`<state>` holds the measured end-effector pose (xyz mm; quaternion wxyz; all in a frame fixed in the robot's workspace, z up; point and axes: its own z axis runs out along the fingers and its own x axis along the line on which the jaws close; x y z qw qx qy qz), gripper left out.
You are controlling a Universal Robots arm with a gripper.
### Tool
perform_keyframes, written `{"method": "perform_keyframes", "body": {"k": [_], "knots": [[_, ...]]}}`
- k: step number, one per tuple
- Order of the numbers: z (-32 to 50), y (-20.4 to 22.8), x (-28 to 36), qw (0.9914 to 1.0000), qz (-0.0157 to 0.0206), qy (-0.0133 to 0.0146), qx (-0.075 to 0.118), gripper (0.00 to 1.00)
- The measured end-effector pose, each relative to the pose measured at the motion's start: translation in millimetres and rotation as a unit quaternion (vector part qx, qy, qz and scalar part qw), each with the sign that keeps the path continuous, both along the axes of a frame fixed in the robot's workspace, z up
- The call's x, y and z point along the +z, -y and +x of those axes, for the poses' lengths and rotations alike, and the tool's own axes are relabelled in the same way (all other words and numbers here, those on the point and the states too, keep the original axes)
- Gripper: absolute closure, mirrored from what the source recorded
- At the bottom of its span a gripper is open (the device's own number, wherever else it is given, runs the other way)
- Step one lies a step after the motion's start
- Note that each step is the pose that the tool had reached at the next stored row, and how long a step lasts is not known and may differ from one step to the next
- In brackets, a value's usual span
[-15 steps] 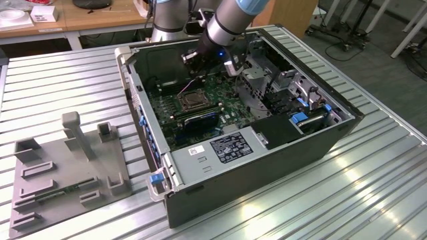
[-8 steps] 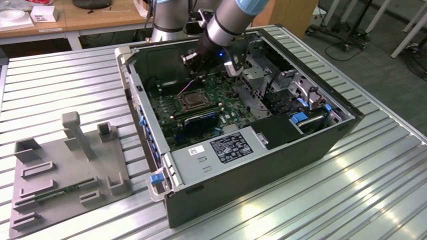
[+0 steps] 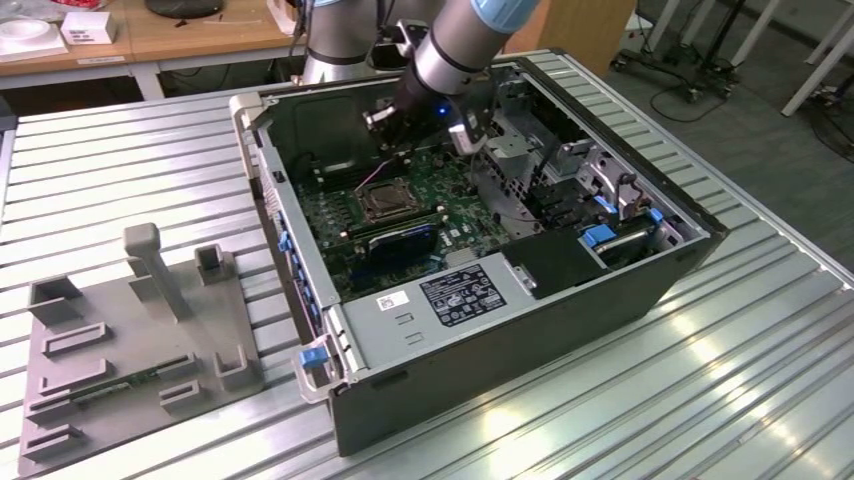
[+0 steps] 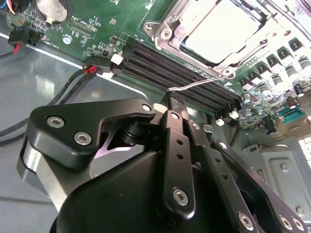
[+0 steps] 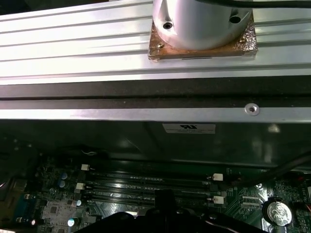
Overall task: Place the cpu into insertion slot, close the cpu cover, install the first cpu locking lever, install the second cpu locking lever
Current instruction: 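Install the first cpu locking lever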
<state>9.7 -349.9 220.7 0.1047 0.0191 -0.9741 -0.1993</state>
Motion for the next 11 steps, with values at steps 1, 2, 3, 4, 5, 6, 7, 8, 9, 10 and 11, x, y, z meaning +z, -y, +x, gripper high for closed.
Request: {"method": "perform_keyframes", "body": {"k": [1, 2, 3, 4, 5, 6, 7, 8, 9, 10, 11], "knots": [[0.4, 0.1, -0.3, 1.0, 0.0, 0.0, 0.0, 0.89], [0.9, 0.2, -0.7, 1.0, 0.0001, 0.0, 0.0, 0.89], [1.4, 0.3, -1.2, 1.0, 0.0001, 0.0, 0.0, 0.89], [1.9, 0.3, -1.6, 1.0, 0.0001, 0.0, 0.0, 0.89], [2.4, 0.4, -2.0, 1.0, 0.0, 0.0, 0.0, 0.89], [3.0, 0.4, -2.4, 1.0, 0.0, 0.0, 0.0, 0.89], [3.6, 0.5, -2.8, 1.0, 0.0, 0.0, 0.0, 0.89], [4.3, 0.6, -3.3, 1.0, 0.0, 0.0, 0.0, 0.89], [5.1, 0.7, -3.8, 1.0, 0.0, 0.0, 0.0, 0.89], [5.8, 0.8, -4.2, 1.0, 0.0, 0.0, 0.0, 0.89], [6.4, 0.8, -4.7, 1.0, 0.0, 0.0, 0.0, 0.89]]}}
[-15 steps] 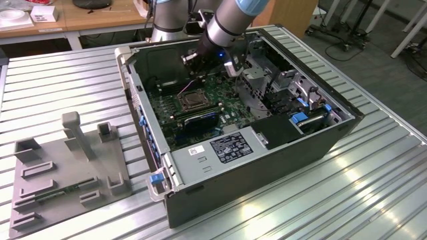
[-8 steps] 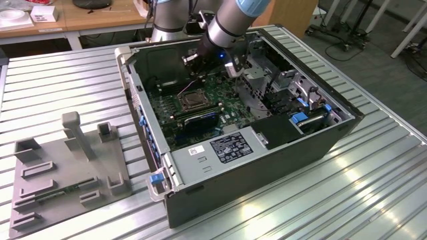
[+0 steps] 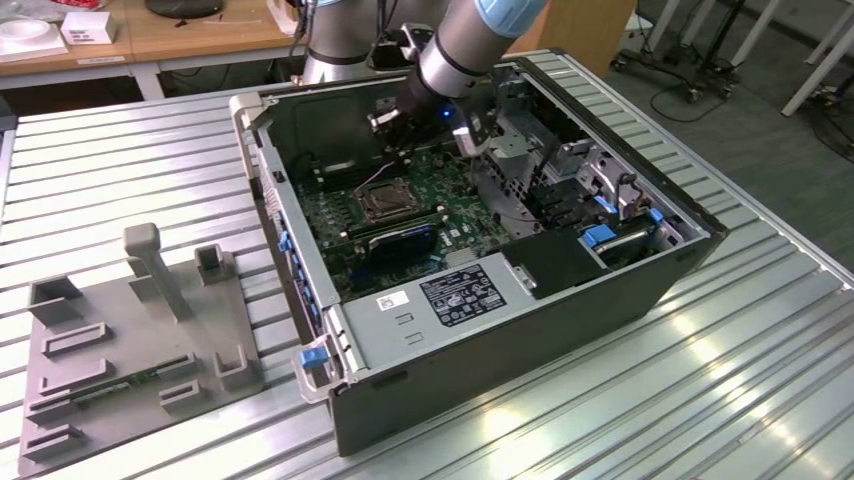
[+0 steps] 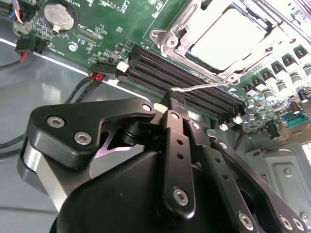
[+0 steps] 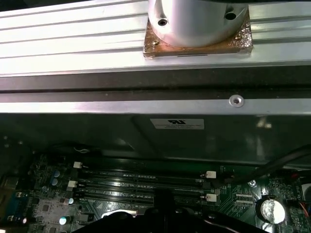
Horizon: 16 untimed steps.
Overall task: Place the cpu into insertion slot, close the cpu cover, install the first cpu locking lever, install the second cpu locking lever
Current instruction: 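Install the first cpu locking lever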
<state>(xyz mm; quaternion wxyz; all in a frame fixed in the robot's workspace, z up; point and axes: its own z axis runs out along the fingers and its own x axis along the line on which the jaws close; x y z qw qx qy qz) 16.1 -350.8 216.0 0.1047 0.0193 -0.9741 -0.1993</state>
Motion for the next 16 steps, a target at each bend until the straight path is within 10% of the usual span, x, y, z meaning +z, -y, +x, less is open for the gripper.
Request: {"method": "perform_keyframes", "body": {"k": [16], "knots": [[2.3, 0.3, -5.8, 1.0, -0.0005, 0.0, 0.001, 0.89]]}}
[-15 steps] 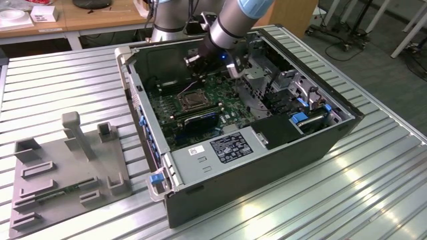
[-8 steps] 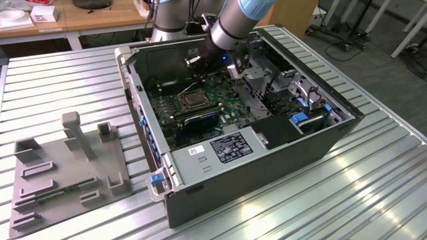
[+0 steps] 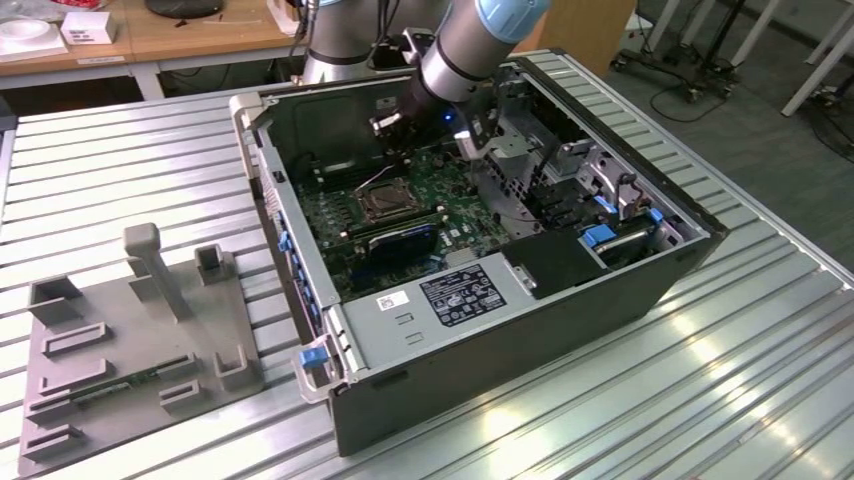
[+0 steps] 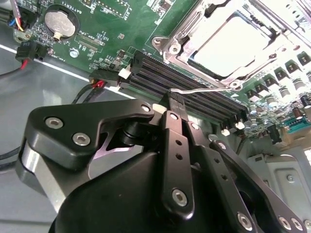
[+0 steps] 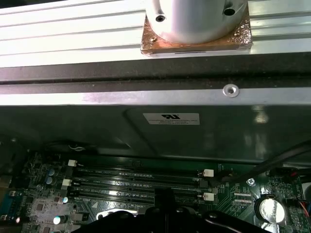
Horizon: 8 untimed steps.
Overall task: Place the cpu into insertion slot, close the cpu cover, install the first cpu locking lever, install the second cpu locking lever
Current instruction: 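Install the first cpu locking lever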
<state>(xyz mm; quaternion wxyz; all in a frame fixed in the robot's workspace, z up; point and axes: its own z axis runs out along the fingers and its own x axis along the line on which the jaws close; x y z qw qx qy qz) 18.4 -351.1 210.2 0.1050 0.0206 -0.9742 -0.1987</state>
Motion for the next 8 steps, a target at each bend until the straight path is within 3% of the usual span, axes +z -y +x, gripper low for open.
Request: {"method": "perform_keyframes", "body": {"k": [8], "knots": [[0.0, 0.0, -0.4, 0.99978, 0.0001, 0.0, 0.021, 0.89]]}}
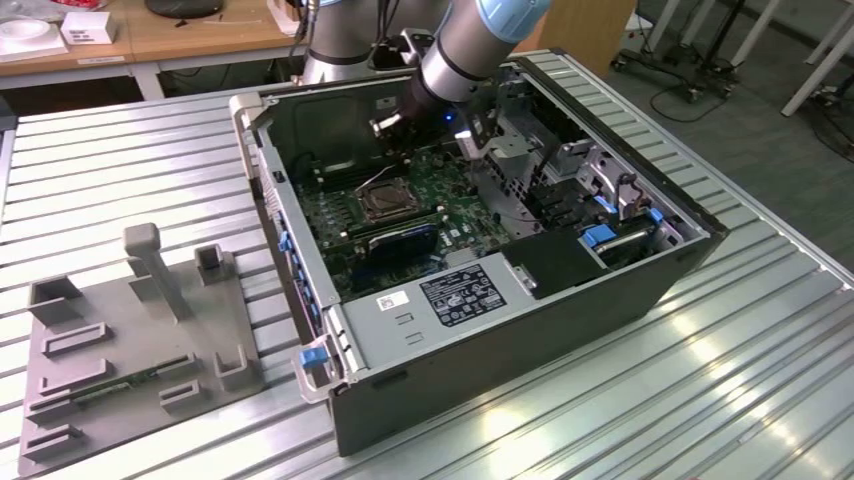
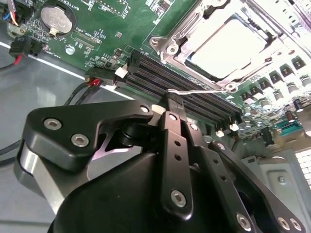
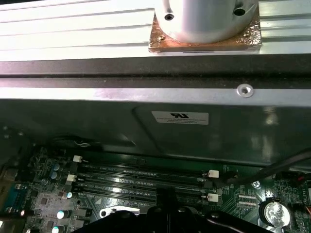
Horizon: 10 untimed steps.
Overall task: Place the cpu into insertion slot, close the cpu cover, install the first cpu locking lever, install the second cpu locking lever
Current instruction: 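Install the first cpu locking lever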
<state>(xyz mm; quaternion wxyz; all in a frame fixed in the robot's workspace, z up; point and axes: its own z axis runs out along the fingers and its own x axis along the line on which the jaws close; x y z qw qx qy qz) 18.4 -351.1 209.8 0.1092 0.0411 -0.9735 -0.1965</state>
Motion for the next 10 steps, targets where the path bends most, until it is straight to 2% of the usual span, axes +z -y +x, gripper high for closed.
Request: {"method": "perform_keyframes", "body": {"k": [10], "knots": [[0.1, 0.0, -4.2, 0.99979, 0.0001, 0.0001, 0.021, 0.89]]}}
